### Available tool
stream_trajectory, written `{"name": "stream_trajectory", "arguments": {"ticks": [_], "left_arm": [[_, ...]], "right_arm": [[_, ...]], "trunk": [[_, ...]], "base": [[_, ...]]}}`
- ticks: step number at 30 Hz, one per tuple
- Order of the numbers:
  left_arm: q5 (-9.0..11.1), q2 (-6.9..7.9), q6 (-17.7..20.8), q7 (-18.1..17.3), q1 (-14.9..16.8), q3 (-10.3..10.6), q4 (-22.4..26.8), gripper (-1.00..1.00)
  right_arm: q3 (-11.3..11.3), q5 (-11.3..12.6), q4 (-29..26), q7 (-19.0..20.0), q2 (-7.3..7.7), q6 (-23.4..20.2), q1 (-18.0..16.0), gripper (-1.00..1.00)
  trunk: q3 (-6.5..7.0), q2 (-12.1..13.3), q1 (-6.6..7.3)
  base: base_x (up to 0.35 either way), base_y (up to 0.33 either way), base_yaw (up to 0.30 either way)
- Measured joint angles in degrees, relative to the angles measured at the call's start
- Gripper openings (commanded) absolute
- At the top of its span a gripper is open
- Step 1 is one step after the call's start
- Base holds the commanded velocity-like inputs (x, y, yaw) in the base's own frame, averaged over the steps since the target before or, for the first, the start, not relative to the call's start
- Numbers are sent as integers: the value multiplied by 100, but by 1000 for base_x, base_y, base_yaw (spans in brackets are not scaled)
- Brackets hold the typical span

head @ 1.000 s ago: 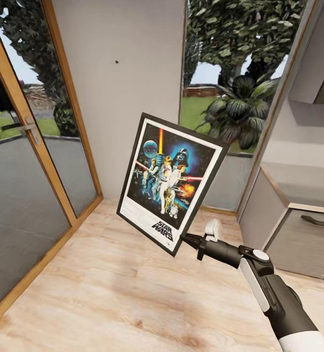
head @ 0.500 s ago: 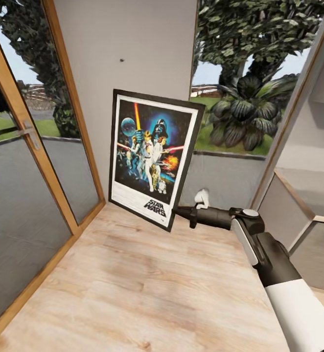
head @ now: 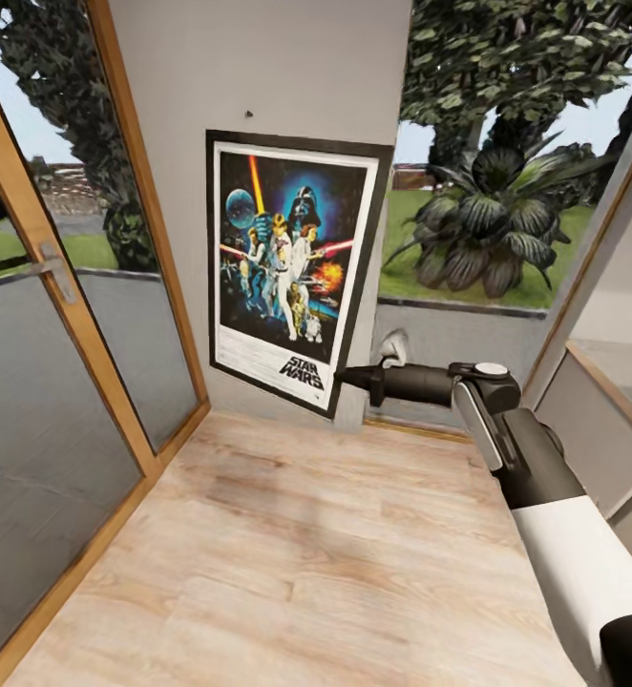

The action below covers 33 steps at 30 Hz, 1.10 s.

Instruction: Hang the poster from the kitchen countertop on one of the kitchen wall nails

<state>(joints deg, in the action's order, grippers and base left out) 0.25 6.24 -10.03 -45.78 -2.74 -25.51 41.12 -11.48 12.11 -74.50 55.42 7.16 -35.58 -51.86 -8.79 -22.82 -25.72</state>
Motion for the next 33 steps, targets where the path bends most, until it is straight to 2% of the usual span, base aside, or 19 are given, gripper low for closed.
{"name": "stream_trajectory", "arguments": {"ticks": [6, 11, 22, 33], "left_arm": [[0, 3, 0, 0, 0, -1, 7, 100], [0, 47, -5, -6, 0, -1, 9, 100], [0, 70, -18, 0, 1, 0, -6, 100], [-1, 74, -26, 8, 1, 0, -27, 100]], "right_arm": [[-27, 10, 17, 8, -1, -579, -482, -100], [-67, 4, 40, 118, 9, -672, -695, -100], [-103, -8, 83, 168, 33, -686, -765, -100], [-90, -7, 91, 168, 18, -687, -766, -100]], "trunk": [[0, 0, 0], [0, 0, 0], [3, 1, -3], [61, 1, -3]], "base": [[307, 191, 0], [307, 188, 0], [102, 60, -10], [3, 2, -157]]}}
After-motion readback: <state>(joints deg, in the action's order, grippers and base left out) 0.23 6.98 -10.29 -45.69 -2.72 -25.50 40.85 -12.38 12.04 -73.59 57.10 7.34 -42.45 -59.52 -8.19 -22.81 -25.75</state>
